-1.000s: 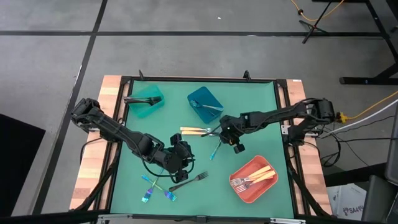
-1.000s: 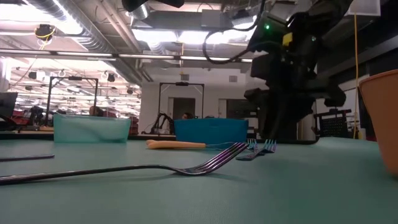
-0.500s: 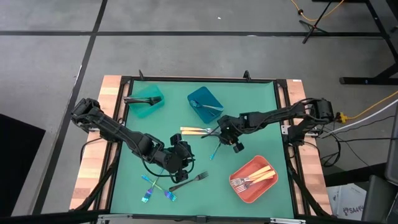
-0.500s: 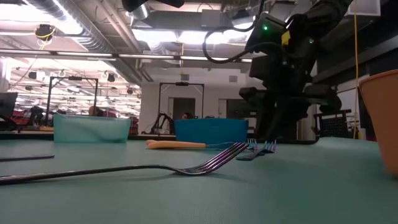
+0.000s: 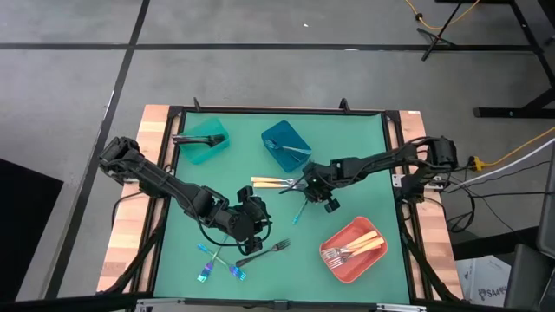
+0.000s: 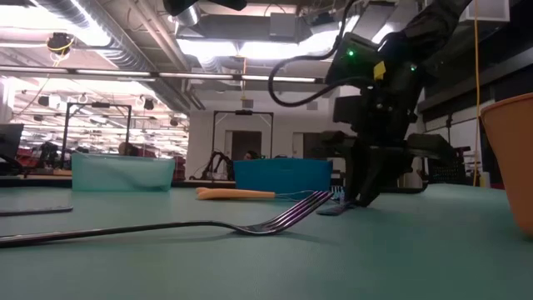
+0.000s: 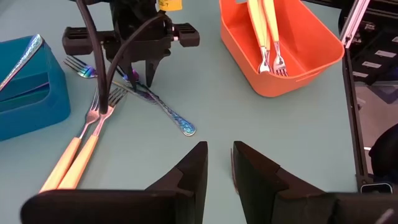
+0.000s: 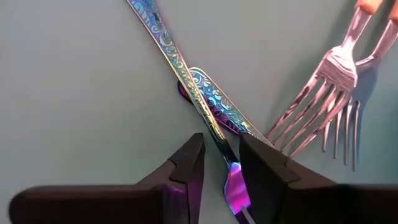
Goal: Sort silverware by color (type)
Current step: Put the purple fork into the blue bin
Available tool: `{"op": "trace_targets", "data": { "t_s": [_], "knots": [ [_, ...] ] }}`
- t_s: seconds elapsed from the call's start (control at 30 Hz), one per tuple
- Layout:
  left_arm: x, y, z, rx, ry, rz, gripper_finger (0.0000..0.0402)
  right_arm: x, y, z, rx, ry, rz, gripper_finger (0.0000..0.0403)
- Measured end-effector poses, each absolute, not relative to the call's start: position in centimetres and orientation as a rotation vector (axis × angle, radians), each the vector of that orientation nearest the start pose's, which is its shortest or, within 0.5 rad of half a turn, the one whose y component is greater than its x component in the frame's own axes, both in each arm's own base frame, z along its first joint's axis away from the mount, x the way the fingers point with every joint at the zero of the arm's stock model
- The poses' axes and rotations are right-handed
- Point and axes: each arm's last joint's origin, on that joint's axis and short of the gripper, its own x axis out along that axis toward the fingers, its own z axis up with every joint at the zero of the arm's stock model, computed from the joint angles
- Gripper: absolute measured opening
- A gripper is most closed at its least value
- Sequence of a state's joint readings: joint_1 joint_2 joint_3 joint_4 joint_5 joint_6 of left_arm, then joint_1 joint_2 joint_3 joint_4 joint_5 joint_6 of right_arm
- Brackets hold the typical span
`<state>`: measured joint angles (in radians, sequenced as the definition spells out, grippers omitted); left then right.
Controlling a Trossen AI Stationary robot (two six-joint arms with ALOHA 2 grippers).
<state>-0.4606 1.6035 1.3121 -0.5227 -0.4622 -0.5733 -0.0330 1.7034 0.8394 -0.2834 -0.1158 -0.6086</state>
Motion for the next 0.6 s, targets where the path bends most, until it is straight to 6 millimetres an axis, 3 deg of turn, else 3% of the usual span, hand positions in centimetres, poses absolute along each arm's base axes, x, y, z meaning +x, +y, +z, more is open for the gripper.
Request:
{"op": "trace_targets", "data": {
  "t_s": [0.6],
  "knots": [
    [31.46, -14.17, 28.63, -0.185, 0.696, 0.207, 0.0071, 29.66, -0.64, 12.47, -0.445, 1.125, 0.433, 0.0103]
  ]
}}
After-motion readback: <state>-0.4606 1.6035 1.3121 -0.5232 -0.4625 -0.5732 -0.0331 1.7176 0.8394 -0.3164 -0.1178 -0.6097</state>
